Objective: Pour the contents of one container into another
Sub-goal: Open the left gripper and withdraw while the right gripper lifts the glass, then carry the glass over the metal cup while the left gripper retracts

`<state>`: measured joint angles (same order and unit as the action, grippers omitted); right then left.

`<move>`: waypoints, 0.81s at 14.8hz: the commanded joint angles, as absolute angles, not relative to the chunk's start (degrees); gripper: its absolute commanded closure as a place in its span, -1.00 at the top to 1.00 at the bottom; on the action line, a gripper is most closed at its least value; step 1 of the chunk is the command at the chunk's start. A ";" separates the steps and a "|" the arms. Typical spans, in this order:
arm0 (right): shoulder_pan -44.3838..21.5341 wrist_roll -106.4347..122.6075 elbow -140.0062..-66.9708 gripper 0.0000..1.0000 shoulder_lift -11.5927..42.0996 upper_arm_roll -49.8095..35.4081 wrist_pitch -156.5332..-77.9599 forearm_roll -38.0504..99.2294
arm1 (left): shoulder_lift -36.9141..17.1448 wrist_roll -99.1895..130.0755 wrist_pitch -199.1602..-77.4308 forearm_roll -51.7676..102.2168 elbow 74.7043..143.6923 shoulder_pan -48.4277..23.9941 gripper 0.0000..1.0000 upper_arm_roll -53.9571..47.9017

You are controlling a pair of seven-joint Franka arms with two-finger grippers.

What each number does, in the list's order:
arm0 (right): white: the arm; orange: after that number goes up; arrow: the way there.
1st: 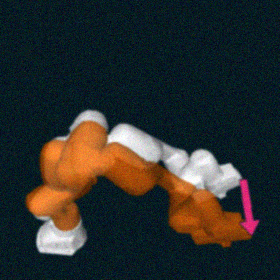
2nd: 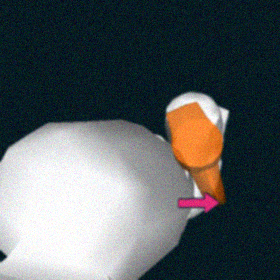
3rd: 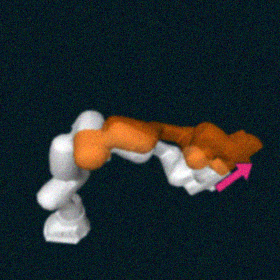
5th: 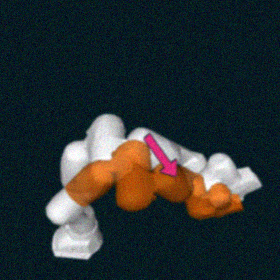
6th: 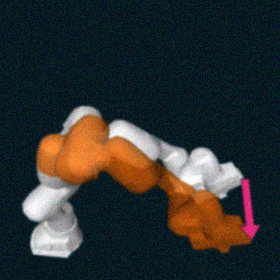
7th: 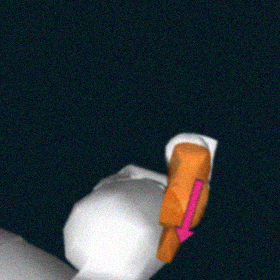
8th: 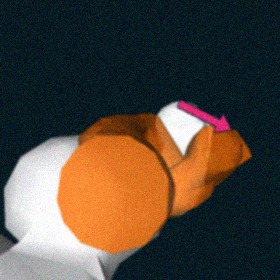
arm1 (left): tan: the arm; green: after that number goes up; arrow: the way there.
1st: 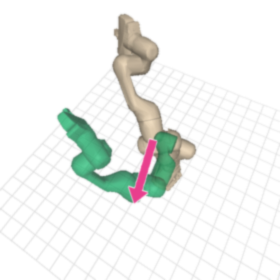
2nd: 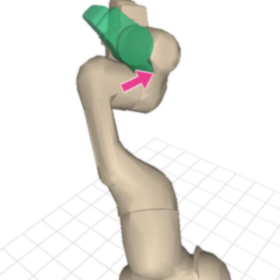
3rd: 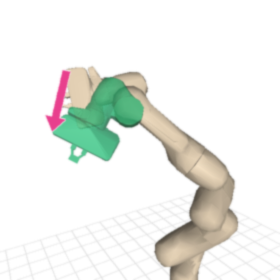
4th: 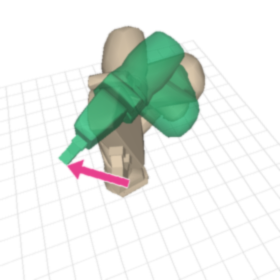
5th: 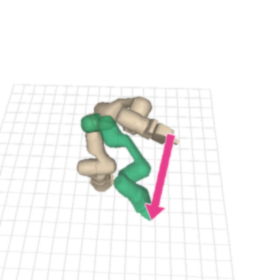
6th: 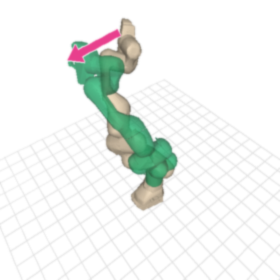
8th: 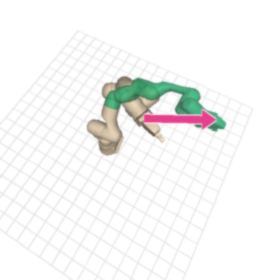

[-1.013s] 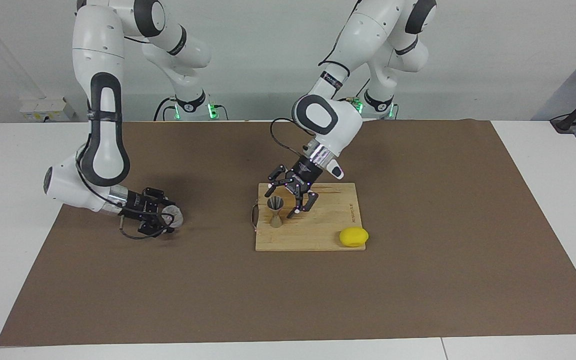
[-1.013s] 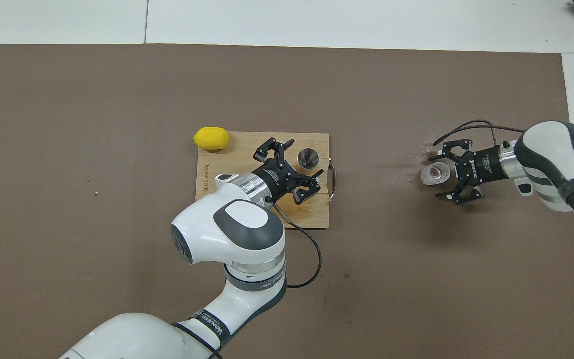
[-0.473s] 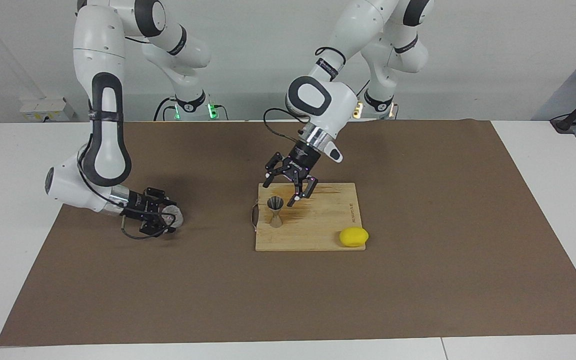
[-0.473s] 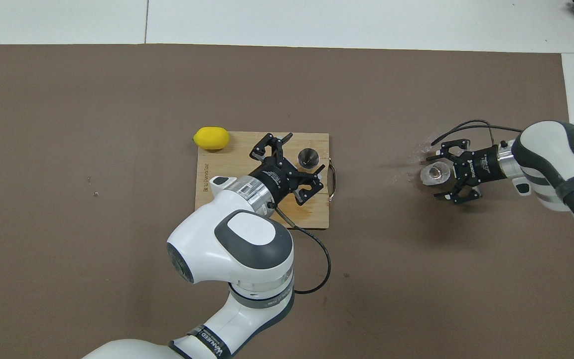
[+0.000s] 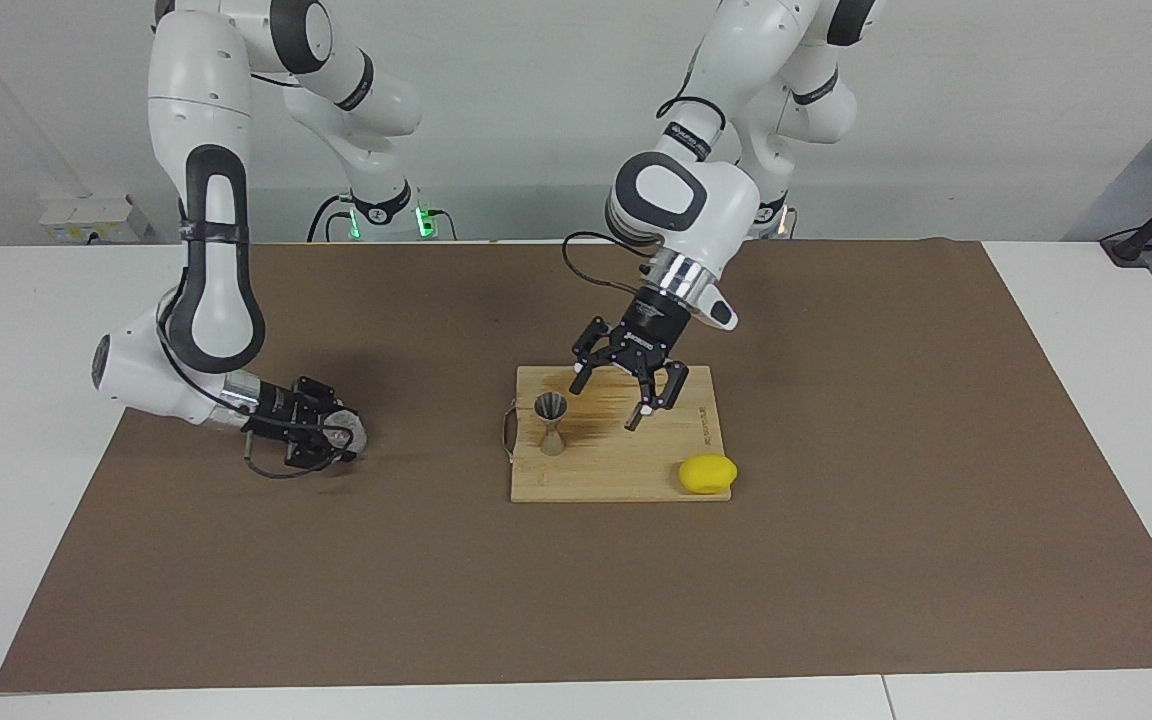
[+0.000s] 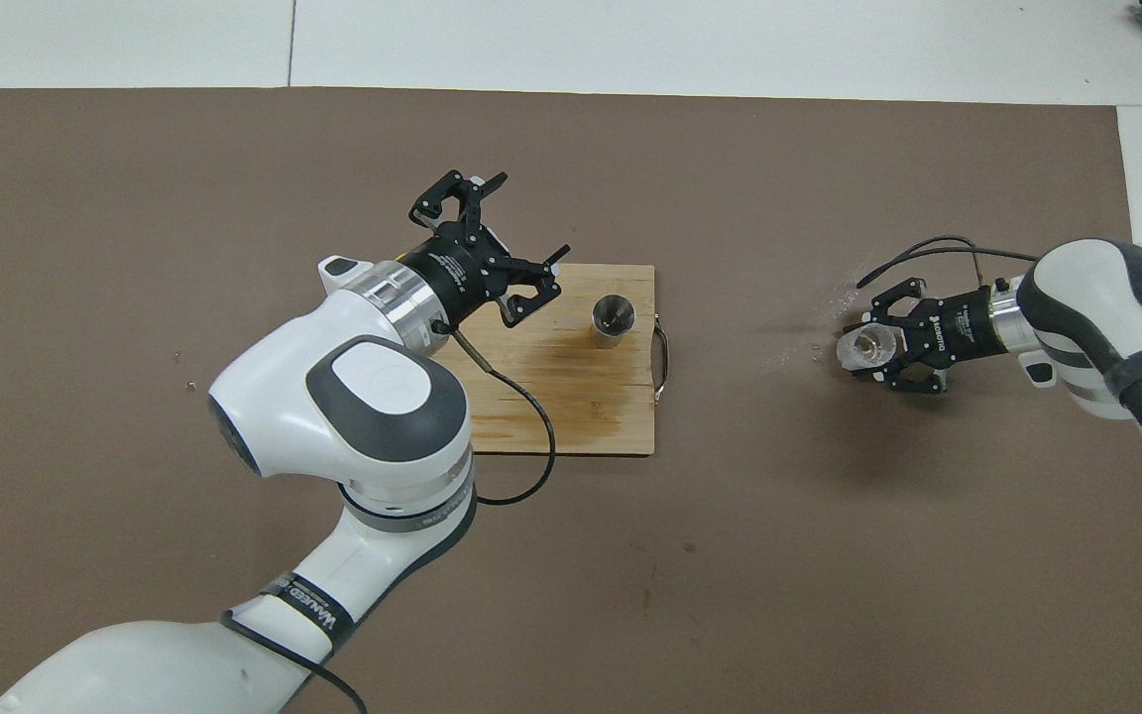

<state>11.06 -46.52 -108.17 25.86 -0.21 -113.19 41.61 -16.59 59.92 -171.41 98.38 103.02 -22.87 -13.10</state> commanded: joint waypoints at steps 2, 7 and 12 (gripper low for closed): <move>10.55 -46.57 -108.81 -0.87 23.12 -0.26 -115.66 43.15 | -14.59 59.50 -160.86 88.37 104.06 -17.59 1.00 -13.01; 4.06 -61.58 -104.78 -0.94 20.74 0.09 -115.84 42.01 | -14.33 58.97 -149.70 66.33 103.80 -12.23 1.00 -12.83; -4.38 -79.33 -99.07 -0.94 20.74 -0.09 -119.26 36.75 | -13.54 58.80 -141.70 43.38 103.36 -6.34 1.00 -12.83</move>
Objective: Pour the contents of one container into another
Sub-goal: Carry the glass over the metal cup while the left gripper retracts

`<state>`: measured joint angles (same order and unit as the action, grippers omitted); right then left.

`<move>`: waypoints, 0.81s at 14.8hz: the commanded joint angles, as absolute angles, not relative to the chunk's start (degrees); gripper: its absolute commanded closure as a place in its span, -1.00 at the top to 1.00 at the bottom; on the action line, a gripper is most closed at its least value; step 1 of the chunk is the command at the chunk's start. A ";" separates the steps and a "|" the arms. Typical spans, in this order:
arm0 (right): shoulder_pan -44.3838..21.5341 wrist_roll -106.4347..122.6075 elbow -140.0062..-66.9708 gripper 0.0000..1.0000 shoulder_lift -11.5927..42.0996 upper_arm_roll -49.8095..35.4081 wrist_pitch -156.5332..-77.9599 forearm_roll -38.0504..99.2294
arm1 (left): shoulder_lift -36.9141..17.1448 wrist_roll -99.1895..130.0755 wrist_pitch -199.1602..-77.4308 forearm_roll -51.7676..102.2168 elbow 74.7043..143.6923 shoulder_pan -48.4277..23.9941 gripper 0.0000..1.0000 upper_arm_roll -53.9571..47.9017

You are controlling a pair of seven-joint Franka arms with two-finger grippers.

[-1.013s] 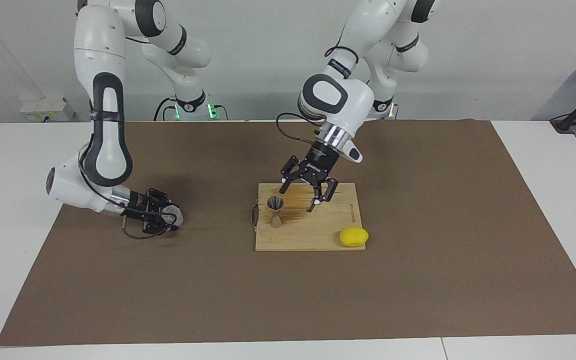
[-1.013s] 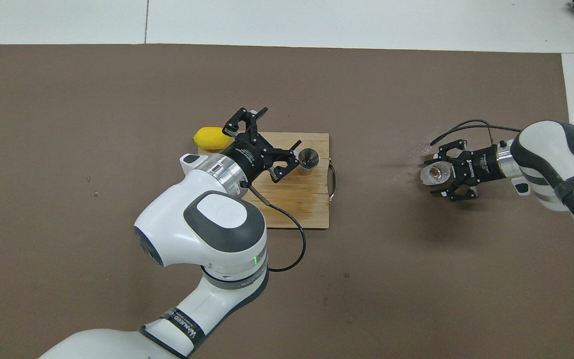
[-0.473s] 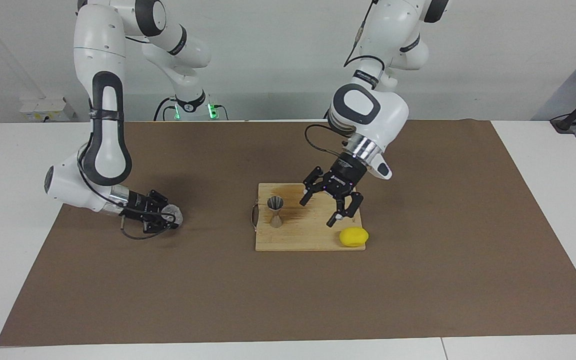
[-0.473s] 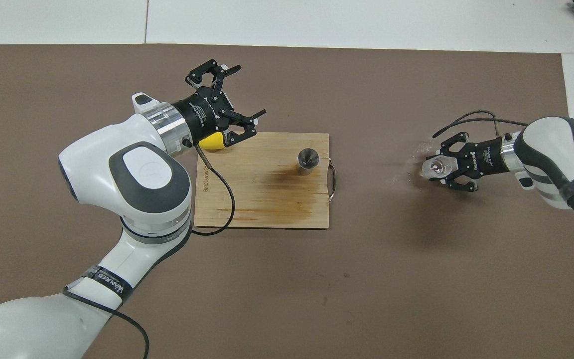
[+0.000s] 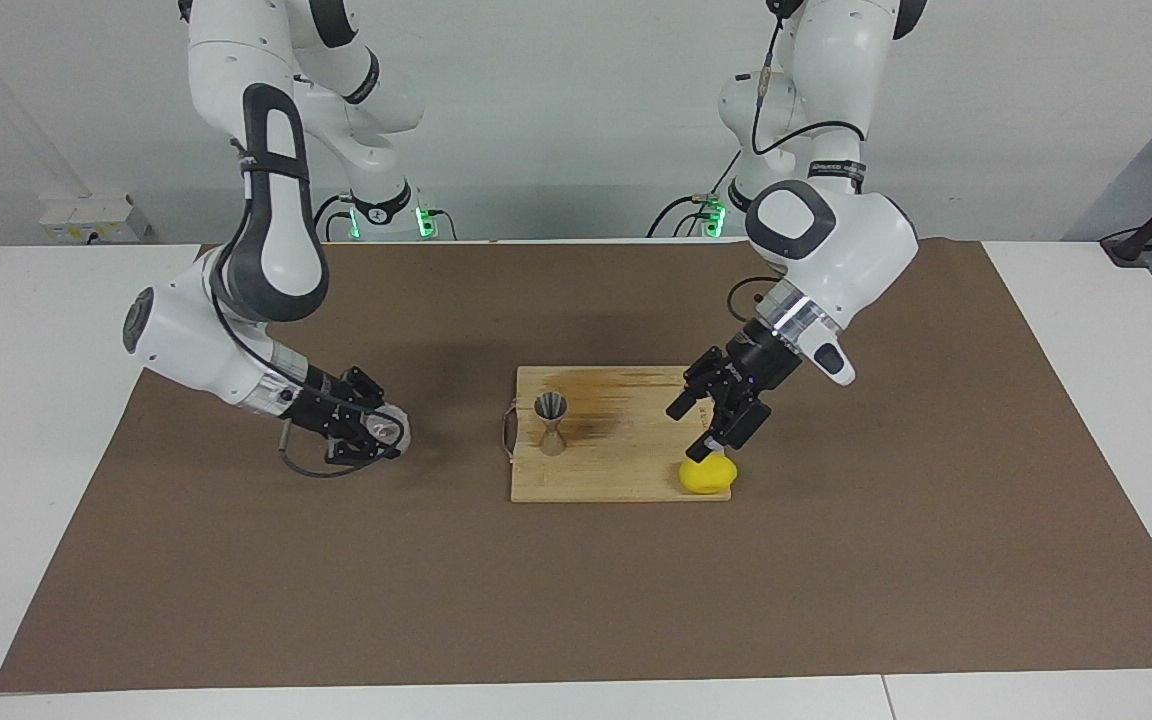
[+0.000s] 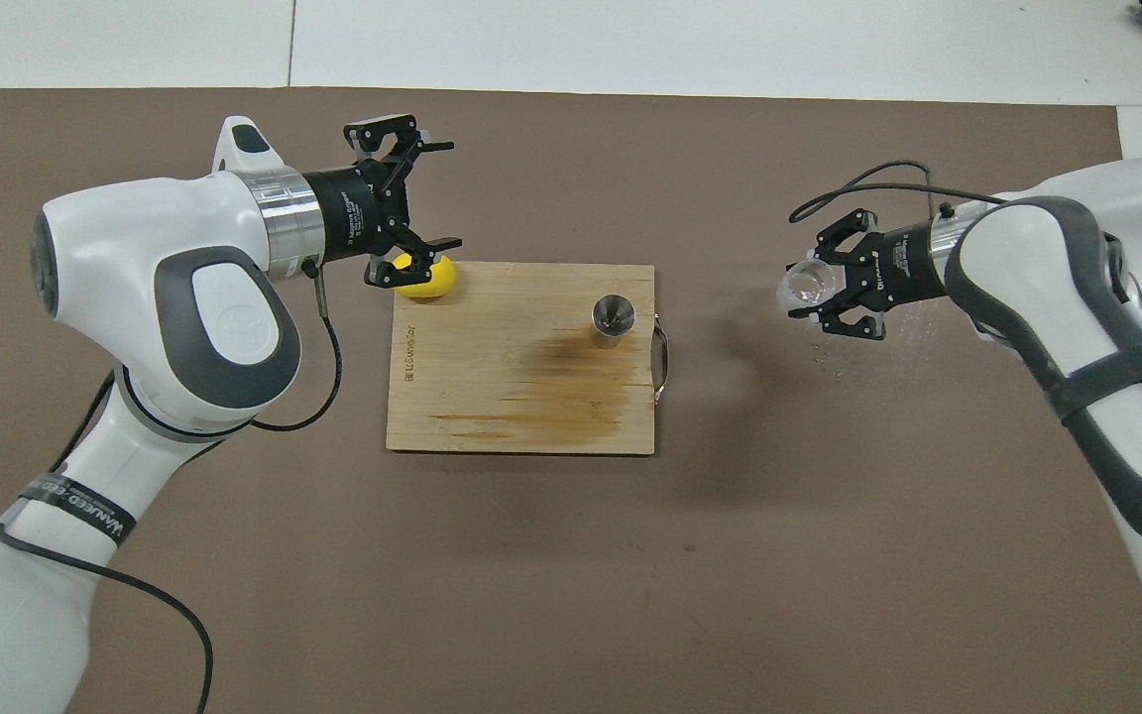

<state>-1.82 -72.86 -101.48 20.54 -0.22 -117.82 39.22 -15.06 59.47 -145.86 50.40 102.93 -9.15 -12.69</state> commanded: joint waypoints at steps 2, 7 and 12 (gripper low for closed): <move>-7.72 -85.66 -96.43 -0.94 21.35 -0.09 -120.14 33.68 | -13.10 58.62 -137.48 32.75 102.22 -4.14 1.00 -12.83; -15.89 -99.03 -92.55 -0.93 22.94 -0.18 -123.13 22.17 | -13.18 58.27 -135.01 13.39 99.94 -1.24 1.00 -12.13; -22.23 -105.64 -90.62 -0.94 23.20 -0.26 -122.96 8.02 | -12.75 33.20 -129.83 10.28 98.35 3.51 1.00 -11.95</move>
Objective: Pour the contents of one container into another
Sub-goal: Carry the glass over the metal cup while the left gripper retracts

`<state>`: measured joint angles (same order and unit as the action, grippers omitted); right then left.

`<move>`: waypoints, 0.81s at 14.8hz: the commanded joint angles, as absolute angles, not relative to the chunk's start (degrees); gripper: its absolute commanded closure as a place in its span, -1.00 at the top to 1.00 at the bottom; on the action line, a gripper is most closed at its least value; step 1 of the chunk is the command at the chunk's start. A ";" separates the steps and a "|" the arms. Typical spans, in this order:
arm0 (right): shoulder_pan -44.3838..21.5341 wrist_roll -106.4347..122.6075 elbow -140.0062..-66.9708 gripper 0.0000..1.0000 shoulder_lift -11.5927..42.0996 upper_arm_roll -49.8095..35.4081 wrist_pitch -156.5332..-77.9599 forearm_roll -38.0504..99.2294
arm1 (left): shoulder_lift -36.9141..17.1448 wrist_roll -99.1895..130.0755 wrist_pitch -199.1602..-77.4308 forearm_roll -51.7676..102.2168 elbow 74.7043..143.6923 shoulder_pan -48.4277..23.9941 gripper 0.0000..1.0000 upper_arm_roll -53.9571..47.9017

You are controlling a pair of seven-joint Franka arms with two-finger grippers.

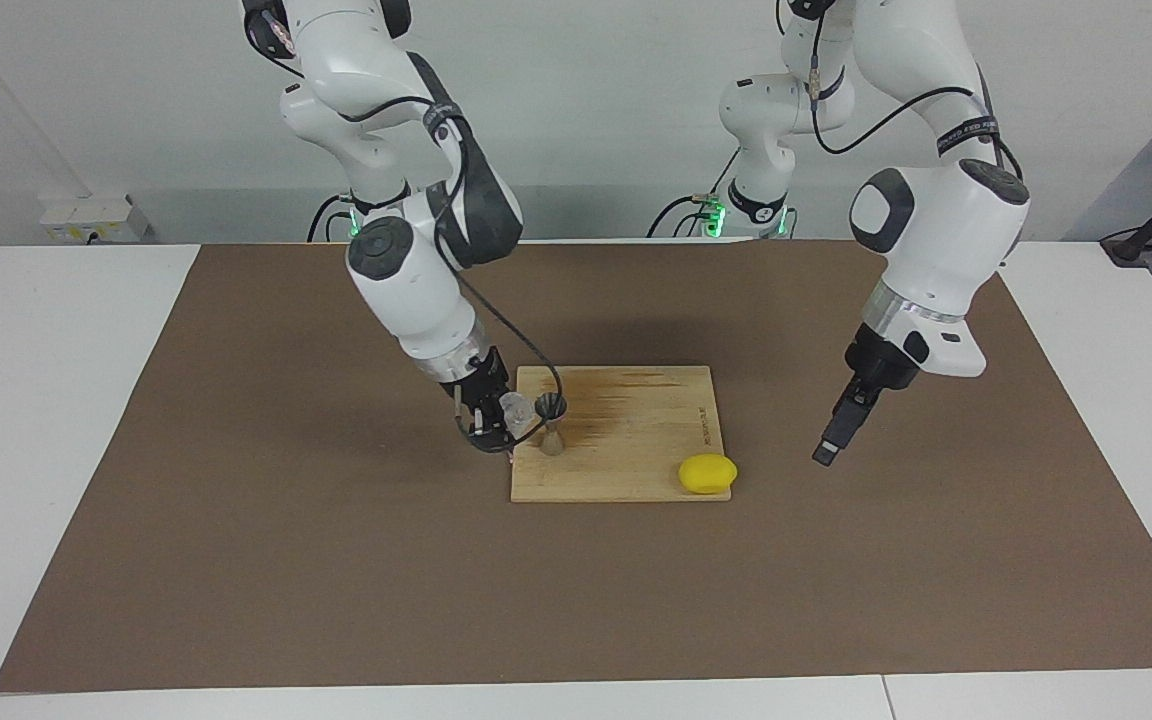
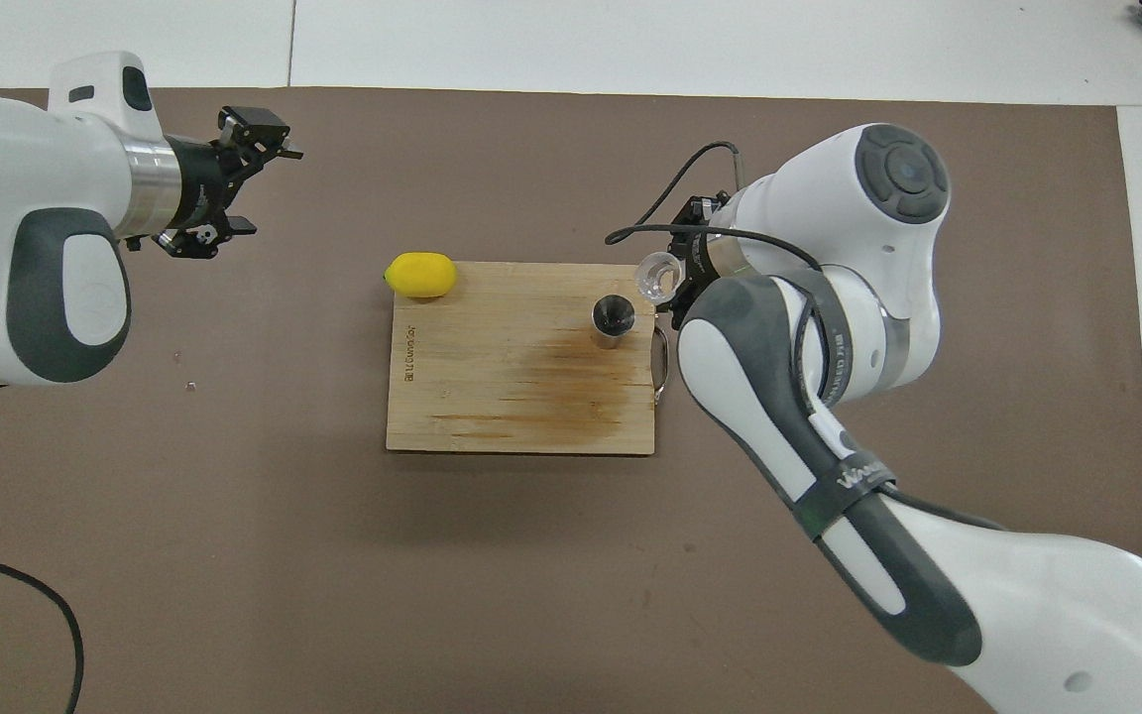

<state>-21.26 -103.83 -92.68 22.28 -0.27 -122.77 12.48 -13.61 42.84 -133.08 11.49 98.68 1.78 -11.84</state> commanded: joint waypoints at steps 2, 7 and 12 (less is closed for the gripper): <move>-23.54 -105.64 -90.62 -0.94 23.20 -0.18 -122.78 6.60 | -11.52 22.46 -125.70 9.93 98.53 5.27 1.00 -11.87; -25.31 -105.73 -91.05 -0.93 23.12 -0.26 -121.99 0.36 | -8.71 13.20 -116.56 -3.33 98.26 5.18 1.00 -10.99; -26.37 -105.47 -91.14 -0.93 22.76 -0.44 -119.27 -7.11 | -2.21 6.51 -103.65 -2.21 98.61 7.55 1.00 -10.72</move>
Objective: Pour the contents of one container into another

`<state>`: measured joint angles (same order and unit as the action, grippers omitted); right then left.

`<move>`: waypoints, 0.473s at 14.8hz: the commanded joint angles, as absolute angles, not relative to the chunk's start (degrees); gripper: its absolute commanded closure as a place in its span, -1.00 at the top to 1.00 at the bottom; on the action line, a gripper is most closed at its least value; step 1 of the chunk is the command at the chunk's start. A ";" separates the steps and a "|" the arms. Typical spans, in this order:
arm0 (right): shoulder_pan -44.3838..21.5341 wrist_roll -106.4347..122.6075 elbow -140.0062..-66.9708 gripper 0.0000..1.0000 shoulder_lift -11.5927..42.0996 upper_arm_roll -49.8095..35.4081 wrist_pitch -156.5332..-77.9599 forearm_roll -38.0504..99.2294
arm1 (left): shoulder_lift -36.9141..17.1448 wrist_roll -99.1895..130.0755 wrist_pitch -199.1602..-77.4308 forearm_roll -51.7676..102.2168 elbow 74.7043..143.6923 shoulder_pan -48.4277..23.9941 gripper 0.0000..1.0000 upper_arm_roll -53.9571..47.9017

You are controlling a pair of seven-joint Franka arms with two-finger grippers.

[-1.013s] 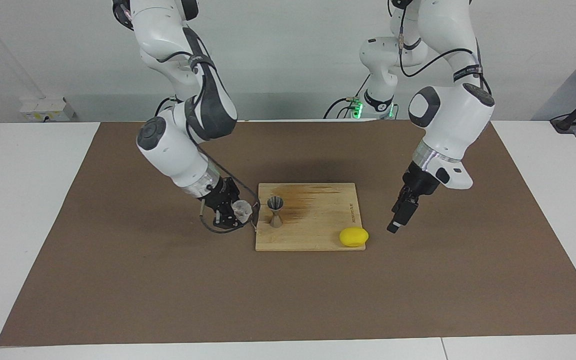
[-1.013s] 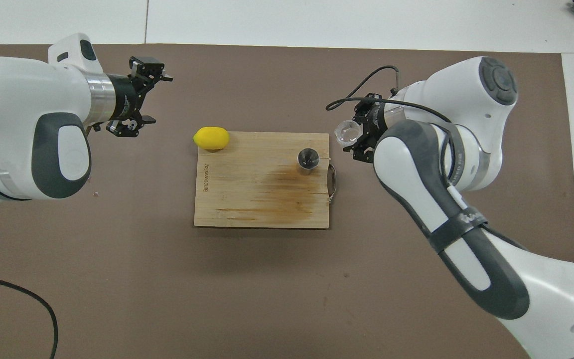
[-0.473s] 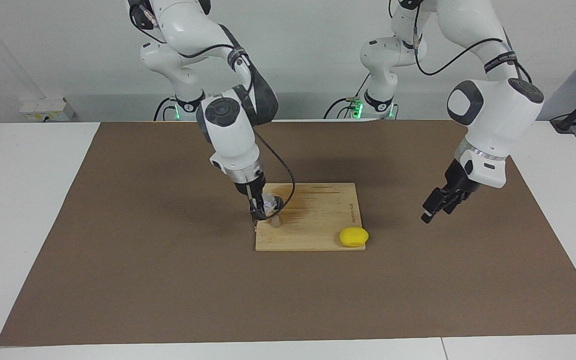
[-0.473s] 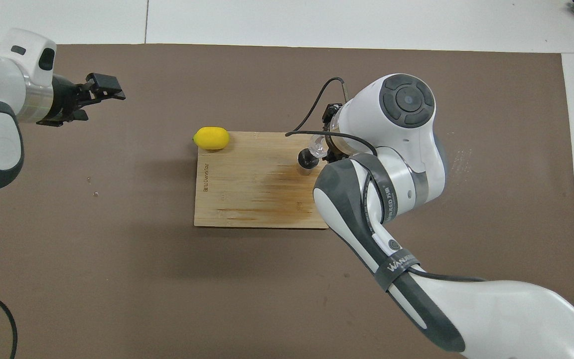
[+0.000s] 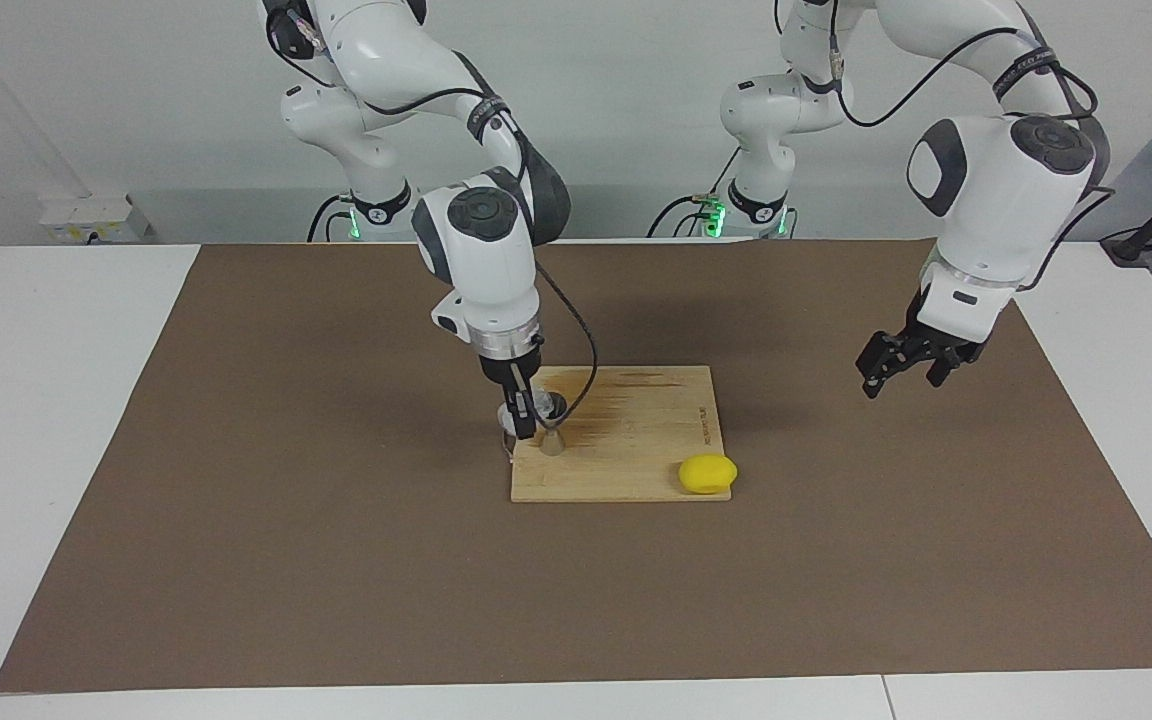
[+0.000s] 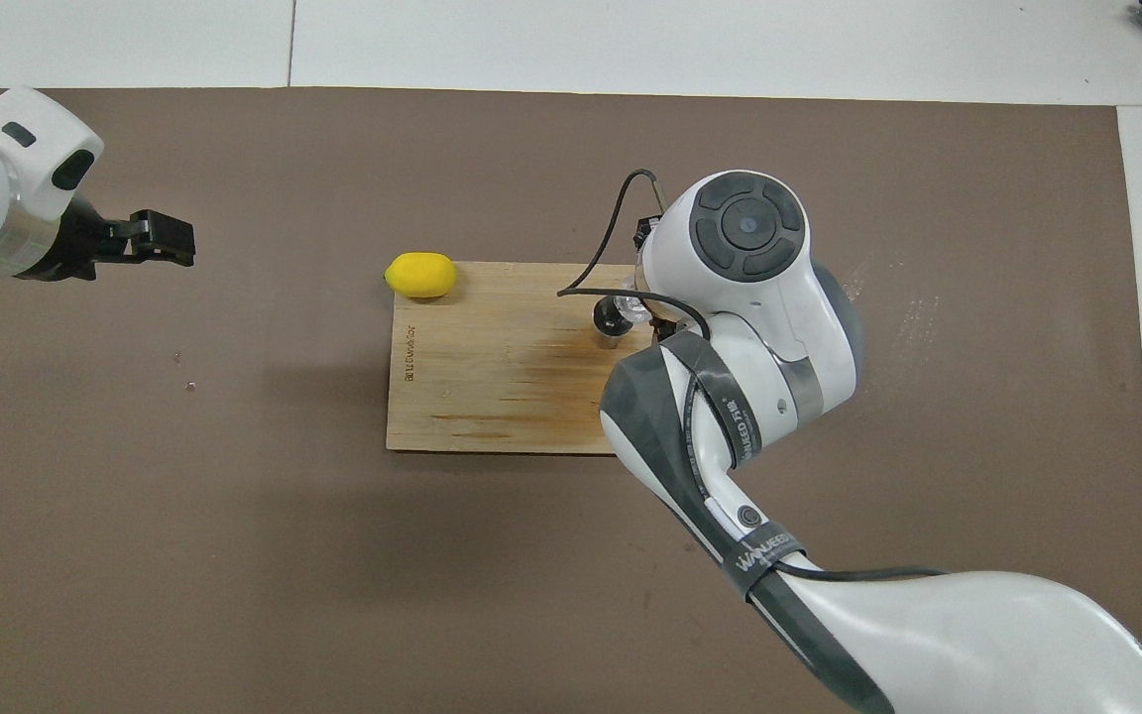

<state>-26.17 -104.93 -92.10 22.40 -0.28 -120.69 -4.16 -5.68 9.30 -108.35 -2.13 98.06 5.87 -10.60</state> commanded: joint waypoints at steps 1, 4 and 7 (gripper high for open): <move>-26.37 -105.38 -91.14 -0.92 22.76 -0.44 -119.27 -7.38 | -0.81 6.50 -101.62 -0.81 98.70 7.65 1.00 -10.64; -27.51 -105.12 -91.32 -0.92 22.59 -0.44 -119.09 -9.30 | 3.59 5.37 -95.38 0.26 98.79 8.35 1.00 -10.63; -27.60 -105.12 -91.23 -0.92 22.50 -0.44 -118.65 -11.77 | 5.19 1.94 -92.56 0.61 98.18 4.69 1.00 -5.75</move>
